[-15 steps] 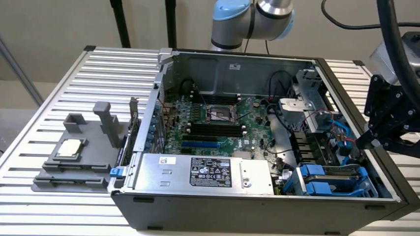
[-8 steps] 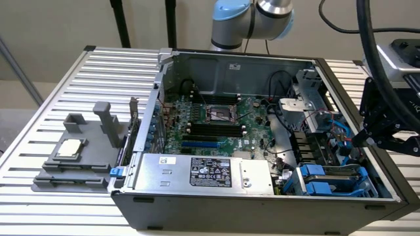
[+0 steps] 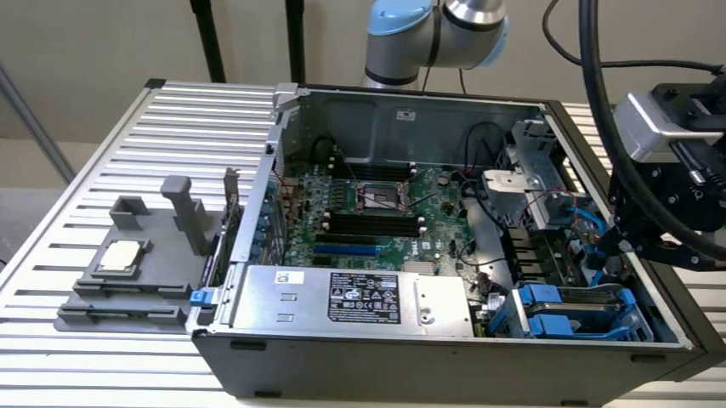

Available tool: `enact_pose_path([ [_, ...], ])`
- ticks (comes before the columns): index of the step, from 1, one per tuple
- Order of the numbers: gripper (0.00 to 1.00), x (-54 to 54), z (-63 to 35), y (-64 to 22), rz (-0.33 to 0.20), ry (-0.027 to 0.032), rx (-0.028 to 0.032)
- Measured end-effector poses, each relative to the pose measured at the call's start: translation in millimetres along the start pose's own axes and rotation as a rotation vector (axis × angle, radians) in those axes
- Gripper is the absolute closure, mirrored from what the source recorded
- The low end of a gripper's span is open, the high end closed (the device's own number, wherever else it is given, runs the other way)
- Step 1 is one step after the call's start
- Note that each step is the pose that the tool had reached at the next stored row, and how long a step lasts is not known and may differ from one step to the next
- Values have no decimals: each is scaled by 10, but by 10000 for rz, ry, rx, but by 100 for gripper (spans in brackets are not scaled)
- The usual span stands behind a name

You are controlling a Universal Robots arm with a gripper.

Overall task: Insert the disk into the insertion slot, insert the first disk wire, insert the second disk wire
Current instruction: 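Insert the first disk wire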

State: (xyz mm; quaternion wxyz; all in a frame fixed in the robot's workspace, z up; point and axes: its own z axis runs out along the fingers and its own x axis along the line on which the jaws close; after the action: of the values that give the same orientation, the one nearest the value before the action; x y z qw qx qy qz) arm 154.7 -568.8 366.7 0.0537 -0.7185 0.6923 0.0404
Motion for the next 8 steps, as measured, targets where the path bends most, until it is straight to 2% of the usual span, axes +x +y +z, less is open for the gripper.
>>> enact_pose_path([
  [6, 87, -34, 113, 14, -42, 0, -4],
  [8, 79, -38, 123, 32, -88, -3, -10],
])
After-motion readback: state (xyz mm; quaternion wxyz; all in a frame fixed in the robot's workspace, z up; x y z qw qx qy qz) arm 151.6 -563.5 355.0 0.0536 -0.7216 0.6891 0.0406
